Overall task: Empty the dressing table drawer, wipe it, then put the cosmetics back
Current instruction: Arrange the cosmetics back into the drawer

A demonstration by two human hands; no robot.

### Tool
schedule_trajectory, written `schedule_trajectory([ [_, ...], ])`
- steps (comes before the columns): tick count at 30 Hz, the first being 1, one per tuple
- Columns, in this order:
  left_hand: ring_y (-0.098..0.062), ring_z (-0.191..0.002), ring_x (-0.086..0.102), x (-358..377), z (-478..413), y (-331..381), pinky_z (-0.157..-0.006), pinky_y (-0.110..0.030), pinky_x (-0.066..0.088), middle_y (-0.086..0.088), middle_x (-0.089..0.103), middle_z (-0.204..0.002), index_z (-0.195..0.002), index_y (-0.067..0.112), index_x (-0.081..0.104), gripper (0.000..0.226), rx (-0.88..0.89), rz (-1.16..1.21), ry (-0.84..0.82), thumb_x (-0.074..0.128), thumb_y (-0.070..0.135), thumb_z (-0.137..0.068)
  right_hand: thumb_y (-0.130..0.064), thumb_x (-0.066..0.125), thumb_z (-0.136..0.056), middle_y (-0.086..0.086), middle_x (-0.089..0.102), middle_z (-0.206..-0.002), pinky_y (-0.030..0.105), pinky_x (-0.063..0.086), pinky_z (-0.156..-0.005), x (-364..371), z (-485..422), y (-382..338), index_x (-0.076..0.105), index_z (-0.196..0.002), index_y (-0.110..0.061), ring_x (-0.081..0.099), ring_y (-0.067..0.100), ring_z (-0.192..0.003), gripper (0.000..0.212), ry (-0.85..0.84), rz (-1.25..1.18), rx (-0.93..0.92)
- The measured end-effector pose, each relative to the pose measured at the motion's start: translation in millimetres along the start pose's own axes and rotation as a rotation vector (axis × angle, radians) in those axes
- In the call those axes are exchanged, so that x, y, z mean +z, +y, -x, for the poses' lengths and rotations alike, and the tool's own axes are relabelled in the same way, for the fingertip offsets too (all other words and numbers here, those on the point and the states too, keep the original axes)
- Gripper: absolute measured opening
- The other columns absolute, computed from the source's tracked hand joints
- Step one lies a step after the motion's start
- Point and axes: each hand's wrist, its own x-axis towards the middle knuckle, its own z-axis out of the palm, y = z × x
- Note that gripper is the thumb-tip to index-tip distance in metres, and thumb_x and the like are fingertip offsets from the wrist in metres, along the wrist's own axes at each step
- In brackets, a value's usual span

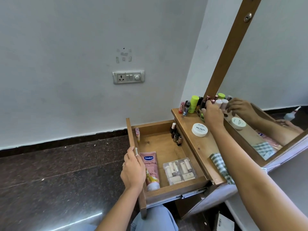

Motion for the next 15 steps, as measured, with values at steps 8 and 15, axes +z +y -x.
schedule_trajectory([
  [8, -0.023, -0.086, 0.066, -1.1, 1.0, 1.6, -0.059, -0.038, 0.057, -0.006, 0.06, -0.123, -0.134, 0.021, 0.043, 0.036, -0.002, -0.002, 0.0, 0.045, 0.027, -0.098, -0.009, 0.053, -0.094, 0.024, 0.057, -0.104, 0.043, 0.047, -0.069, 4.6, -5.5, -0.8, 0.052, -0.107, 0.001, 0.058, 0.042, -0.095, 0.017, 0.018, -0.008, 0.014],
  [15, -0.022, -0.088, 0.066, -0.8, 0.6, 1.3, -0.059, -0.036, 0.055, -0.005, 0.06, -0.124, -0.135, 0.022, 0.042, 0.037, -0.007, -0.004, -0.007, 0.045, 0.028, -0.099, -0.007, 0.052, -0.09, 0.023, 0.062, -0.096, 0.038, 0.041, -0.066, -4.7, -3.5, -9.5, 0.054, -0.102, 0.002, 0.059, 0.039, -0.088, 0.014, 0.155, -0.137, -0.103],
])
